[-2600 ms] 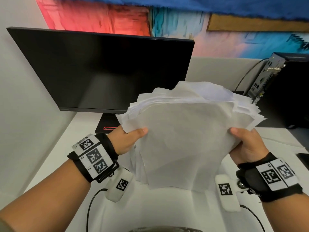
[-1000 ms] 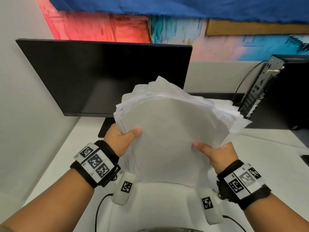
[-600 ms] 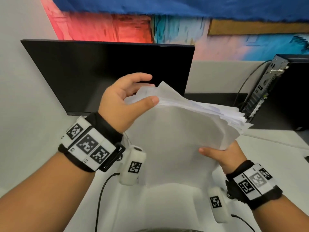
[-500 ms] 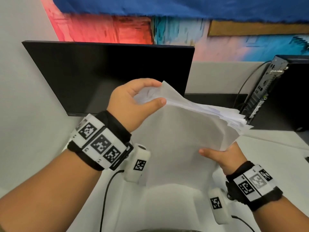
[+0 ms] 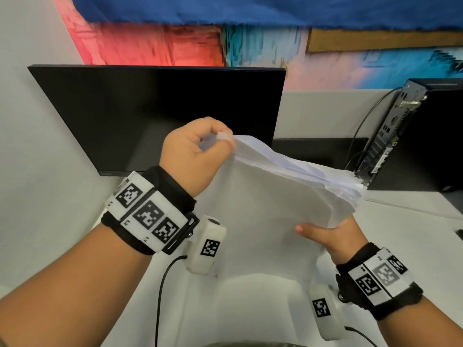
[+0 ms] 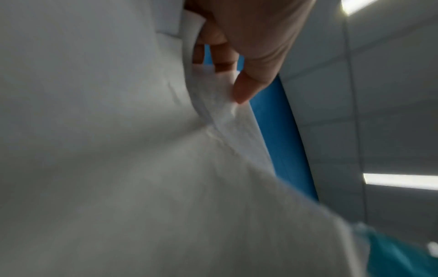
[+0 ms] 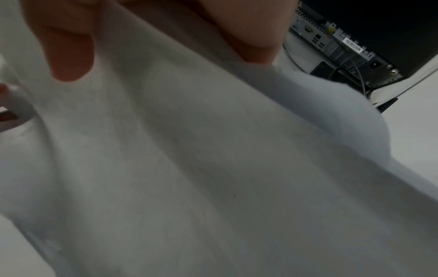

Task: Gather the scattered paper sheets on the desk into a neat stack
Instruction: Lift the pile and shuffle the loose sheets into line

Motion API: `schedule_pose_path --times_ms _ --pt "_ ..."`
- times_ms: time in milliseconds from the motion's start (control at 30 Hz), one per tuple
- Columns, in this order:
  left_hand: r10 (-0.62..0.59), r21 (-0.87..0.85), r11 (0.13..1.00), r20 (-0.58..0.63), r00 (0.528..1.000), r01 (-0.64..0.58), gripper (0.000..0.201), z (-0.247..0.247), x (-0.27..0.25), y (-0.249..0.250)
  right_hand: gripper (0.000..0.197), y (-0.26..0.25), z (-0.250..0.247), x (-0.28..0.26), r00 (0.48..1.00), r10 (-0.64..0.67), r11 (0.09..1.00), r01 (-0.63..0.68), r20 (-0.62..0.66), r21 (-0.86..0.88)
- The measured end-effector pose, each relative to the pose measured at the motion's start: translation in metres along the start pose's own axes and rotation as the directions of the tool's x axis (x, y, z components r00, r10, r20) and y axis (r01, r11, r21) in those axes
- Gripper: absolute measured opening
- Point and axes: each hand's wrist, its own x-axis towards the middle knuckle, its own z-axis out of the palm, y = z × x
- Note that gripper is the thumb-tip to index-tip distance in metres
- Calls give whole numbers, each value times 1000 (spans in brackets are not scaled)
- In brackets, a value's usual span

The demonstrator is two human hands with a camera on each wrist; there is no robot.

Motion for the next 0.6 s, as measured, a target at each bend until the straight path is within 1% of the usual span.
schedule_pose_path --times_ms 67,133,167,200,233,267,300,333,367,400,433,467,500,533,567,600 --pt "-120 -151 983 -71 990 108 24 -4 2 0 45 0 3 -1 999 -1 1000 1 -46 -9" --pt "-233 -279 941 -127 964 191 30 -8 5 -1 30 1 5 0 989 47 999 -46 -142 11" --pt "-269 -329 921 -146 952 209 30 -11 6 -3 22 2 5 1 980 81 997 -76 -181 34" --pt "-286 -325 918 -149 946 226 29 -13 6 -5 21 3 5 0 971 102 994 -91 -216 61" --pt "-290 -309 922 -152 945 234 26 -15 5 -7 36 3 6 -1 967 103 994 -92 -232 59" --pt "-255 -296 932 -130 958 208 18 -18 2 -11 45 0 8 -1 960 113 993 -100 -256 63" --pt "-219 -325 929 -86 972 180 3 -22 -1 -16 40 -1 9 -1 950 118 992 -102 -290 69" --pt "-168 -345 926 -13 986 153 24 -25 -4 -22 30 -2 7 -1 942 119 992 -103 -315 67" --pt "-116 -351 927 57 992 129 56 -28 -8 -34 29 -3 5 -2 928 128 992 -118 -349 50" --pt "-87 -370 921 108 990 122 85 -29 -11 -43 38 -5 3 -3 915 133 991 -136 -382 19" --pt "-64 -377 919 146 987 116 106 -30 -15 -51 52 -7 1 -3 904 140 988 -152 -403 3" --pt "-41 -369 923 194 980 112 116 -30 -20 -55 64 -8 -1 -4 901 126 990 -140 -414 -3" --pt "-44 -336 934 229 972 122 117 -31 -24 -61 74 -11 0 -5 907 116 991 -131 -405 -10" --pt "-56 -313 940 249 967 135 111 -32 -28 -67 81 -15 4 -7 920 88 993 -113 -381 -44" --pt "-67 -290 947 244 967 139 99 -34 -32 -74 79 -18 8 -8 933 62 997 -77 -356 -27" --pt "-84 -280 947 250 964 155 83 -35 -37 -79 68 -19 10 -7 952 37 999 -30 -304 28"
